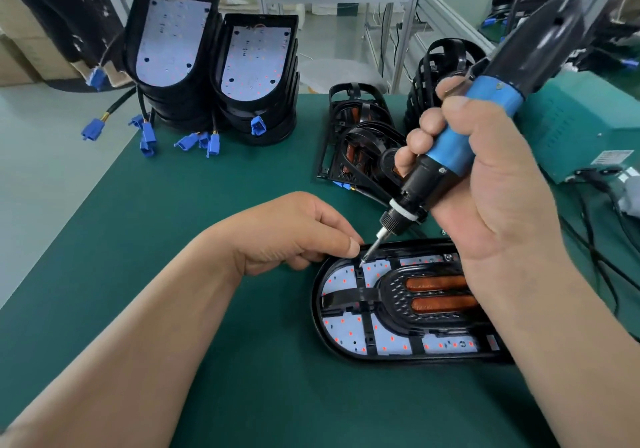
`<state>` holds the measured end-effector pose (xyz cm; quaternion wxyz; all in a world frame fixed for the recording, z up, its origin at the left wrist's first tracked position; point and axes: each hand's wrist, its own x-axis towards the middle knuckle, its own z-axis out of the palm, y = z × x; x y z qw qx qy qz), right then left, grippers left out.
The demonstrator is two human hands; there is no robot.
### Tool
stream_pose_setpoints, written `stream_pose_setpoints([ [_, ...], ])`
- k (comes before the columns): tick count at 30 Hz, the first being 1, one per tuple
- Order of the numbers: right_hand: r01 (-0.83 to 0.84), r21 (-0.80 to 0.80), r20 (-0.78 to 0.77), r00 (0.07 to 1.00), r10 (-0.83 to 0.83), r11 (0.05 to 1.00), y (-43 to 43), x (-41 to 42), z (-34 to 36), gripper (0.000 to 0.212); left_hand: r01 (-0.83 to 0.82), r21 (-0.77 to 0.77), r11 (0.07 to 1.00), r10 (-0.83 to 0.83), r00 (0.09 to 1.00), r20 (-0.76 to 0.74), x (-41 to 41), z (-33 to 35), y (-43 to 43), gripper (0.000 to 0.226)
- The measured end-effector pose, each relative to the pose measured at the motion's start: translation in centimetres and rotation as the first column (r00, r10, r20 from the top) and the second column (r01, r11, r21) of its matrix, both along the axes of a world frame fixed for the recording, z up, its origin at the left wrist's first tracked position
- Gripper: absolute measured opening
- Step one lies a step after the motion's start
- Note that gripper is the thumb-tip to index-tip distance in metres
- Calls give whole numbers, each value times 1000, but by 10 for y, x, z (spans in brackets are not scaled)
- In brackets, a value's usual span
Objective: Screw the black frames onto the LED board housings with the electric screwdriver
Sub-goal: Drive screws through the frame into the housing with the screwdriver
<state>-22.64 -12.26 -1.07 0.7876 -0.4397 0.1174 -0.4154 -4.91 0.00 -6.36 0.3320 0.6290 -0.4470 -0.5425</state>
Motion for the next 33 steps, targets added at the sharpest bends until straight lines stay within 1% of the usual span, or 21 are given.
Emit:
stream_pose_setpoints([
  [4,3,-43,-48,999,-5,999,2,4,-4,15,8,-14,1000,-8,1000,-8,0,-1,-1,23],
  [9,16,-41,-54,998,-18,999,1,5,-5,16,0,-15,1000,0,1000,-30,0,-2,-1,9],
  [16,-7,-65,-62,998,3,998,3,4,-3,14,-12,-5,1000,12,1000,-25,0,-2,-2,10],
  [23,-51,-139,-78,996,41,989,8,4,-3,16,-23,-7,1000,23,999,-24,-1,-3,-1,8],
  [28,-104,-235,-70,993,90,966,11,3,-3,22,-26,-1,1000,26,1000,-6,-1,-3,-2,12],
  [33,-139,-304,-43,990,132,942,14,5,-3,28,-21,-8,1000,20,1000,-24,-2,-3,-2,10],
])
